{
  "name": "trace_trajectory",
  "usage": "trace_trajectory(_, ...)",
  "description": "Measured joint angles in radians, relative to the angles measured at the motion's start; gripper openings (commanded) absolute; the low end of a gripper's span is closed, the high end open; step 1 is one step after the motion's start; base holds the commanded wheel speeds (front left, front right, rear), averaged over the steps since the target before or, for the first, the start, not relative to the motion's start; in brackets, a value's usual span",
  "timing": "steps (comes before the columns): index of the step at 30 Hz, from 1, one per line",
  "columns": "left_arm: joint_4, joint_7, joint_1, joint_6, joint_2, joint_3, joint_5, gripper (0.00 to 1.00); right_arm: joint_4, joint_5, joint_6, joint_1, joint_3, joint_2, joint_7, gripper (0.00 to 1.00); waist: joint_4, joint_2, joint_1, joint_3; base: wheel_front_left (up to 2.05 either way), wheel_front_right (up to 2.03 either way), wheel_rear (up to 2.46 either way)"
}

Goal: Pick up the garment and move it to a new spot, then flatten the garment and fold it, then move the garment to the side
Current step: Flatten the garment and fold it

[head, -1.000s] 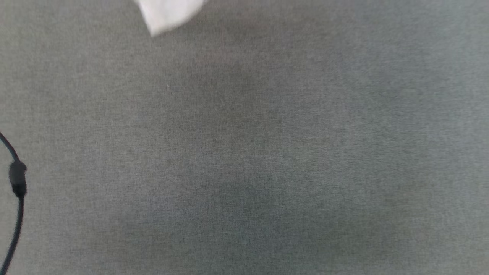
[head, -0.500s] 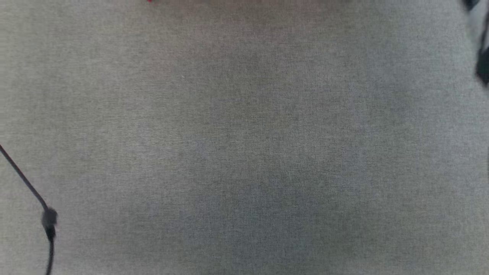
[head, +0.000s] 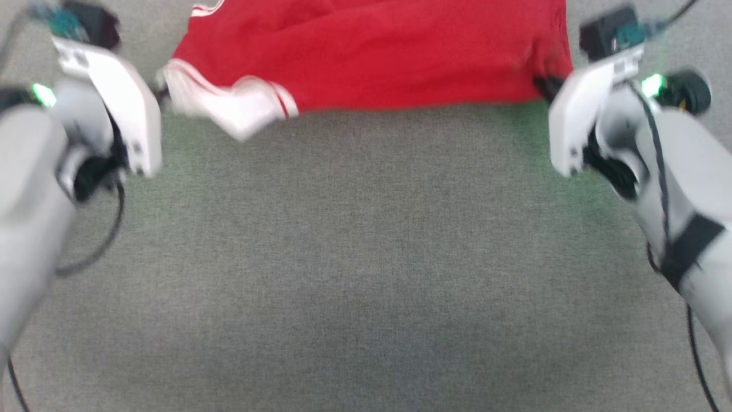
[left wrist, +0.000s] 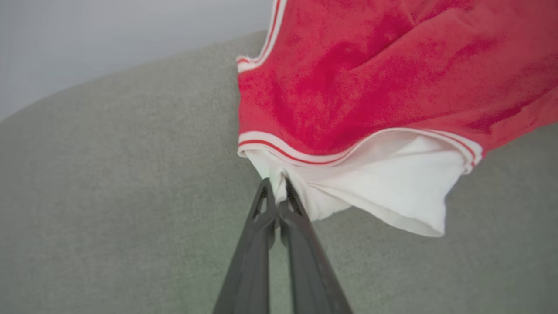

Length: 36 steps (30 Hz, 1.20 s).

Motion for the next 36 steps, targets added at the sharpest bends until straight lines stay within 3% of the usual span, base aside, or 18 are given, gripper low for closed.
trace_trajectory(5,-0.230,0.096,0.185,0.114,0.091,-0.016,-0.050,0.00,-0.237,0.130,0.000,0.178,0.037,-0.146,0.100,0.00,0.000,0.0000,0.0000,-0.027,0.00,0.00,0.00)
trace_trajectory(13,-0.724,0.220,0.473,0.379,0.279,-0.030,-0.147,0.00,-0.544,0.218,0.000,0.438,0.021,-0.300,0.237,0.00,0.006,0.0000,0.0000,-0.048,0.00,0.00,0.00)
trace_trajectory(20,-0.997,0.232,0.670,0.545,0.368,-0.050,-0.220,0.00,-0.759,0.270,-0.002,0.630,-0.023,-0.412,0.335,0.00,0.013,0.0000,0.0000,-0.056,0.00,0.00,0.00)
trace_trajectory(29,-1.127,0.251,0.790,0.633,0.413,-0.084,-0.272,0.00,-0.907,0.323,-0.003,0.829,-0.096,-0.469,0.439,0.00,0.020,0.0000,0.0000,-0.073,0.00,0.00,0.00)
trace_trajectory(36,-1.197,0.218,0.715,0.644,0.472,-0.027,-0.205,0.00,-0.972,0.279,-0.002,0.895,-0.252,-0.426,0.435,0.00,0.018,0.0000,0.0000,-0.087,0.00,0.00,0.00)
